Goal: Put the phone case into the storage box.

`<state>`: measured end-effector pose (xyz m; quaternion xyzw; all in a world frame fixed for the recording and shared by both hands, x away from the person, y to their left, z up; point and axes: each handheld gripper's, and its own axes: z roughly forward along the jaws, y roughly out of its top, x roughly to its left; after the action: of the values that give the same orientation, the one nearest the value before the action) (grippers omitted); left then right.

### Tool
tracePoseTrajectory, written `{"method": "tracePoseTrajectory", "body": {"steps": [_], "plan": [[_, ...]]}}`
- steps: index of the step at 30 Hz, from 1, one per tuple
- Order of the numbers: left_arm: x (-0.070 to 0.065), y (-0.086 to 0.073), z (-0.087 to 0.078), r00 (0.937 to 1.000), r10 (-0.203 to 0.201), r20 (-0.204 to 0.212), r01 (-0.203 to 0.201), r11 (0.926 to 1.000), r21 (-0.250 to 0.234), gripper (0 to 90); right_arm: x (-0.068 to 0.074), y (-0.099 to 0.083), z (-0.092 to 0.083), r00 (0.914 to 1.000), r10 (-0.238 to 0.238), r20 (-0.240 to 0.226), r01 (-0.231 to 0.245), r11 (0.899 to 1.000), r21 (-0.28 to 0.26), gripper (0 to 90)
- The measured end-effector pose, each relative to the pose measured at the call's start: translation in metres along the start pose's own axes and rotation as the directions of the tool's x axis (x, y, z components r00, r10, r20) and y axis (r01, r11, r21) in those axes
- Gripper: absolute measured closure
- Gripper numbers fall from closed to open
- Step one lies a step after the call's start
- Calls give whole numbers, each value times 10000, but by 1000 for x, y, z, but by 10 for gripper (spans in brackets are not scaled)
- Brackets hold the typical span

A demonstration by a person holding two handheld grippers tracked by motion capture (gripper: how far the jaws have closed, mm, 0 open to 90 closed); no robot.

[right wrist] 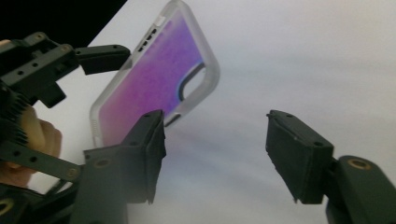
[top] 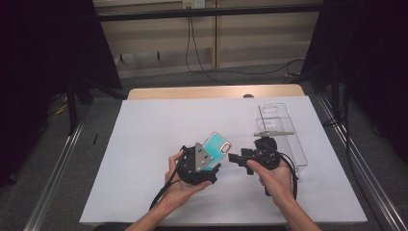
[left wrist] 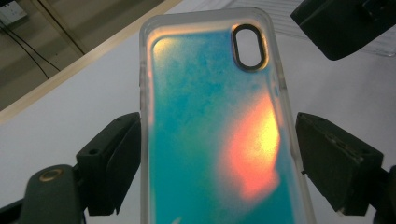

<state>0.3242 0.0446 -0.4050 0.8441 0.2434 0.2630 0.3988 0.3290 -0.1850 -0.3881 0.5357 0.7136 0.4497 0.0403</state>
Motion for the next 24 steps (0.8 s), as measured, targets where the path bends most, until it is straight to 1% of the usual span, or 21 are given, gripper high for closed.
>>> {"method": "tracePoseTrajectory", "body": {"steps": [2, 4, 6, 8, 9, 11, 16, 18, 19, 24], "plan": [[-1, 0, 1, 10000, -17, 22, 17, 10000, 7, 170, 2, 2, 1, 10000, -6, -14, 6, 10000, -38, 454], [-1, 1, 1, 10000, 41, 16, -42, 10000, 61, 170, 4, 3, 3, 9999, 63, -99, -63, 10000, 14, 485], [-2, 1, 1, 10000, 85, -15, -85, 10000, 13, 170, 6, 4, 6, 9998, 123, -163, -122, 9999, 53, 509], [-4, 1, 2, 10000, 44, -63, -44, 10000, -48, 170, 7, 5, 8, 9995, 292, -112, -292, 9996, 27, 530], [-3, 1, 2, 9999, 106, -39, -106, 9999, 5, 171, 8, 6, 9, 9992, 373, -119, -372, 9993, 61, 548], [-3, 1, 2, 10000, 24, -93, -25, 10000, -59, 171, 8, 6, 11, 9986, 514, -93, -513, 9986, 122, 574], [-3, 1, 2, 9999, 86, -114, -87, 10000, -26, 170, 8, 8, 15, 9966, 793, -222, -791, 9968, 116, 638], [-3, 2, 2, 9998, 155, -157, -155, 9999, -17, 170, 8, 8, 15, 9956, 906, -255, -903, 9958, 115, 648], [-3, 2, 2, 9998, 126, -179, -127, 9999, -67, 170, 8, 8, 15, 9948, 989, -253, -985, 9950, 135, 651], [-3, 1, 1, 9996, 222, -185, -223, 9997, -56, 170, 7, 9, 16, 9923, 1181, -385, -1175, 9929, 162, 671]]}}
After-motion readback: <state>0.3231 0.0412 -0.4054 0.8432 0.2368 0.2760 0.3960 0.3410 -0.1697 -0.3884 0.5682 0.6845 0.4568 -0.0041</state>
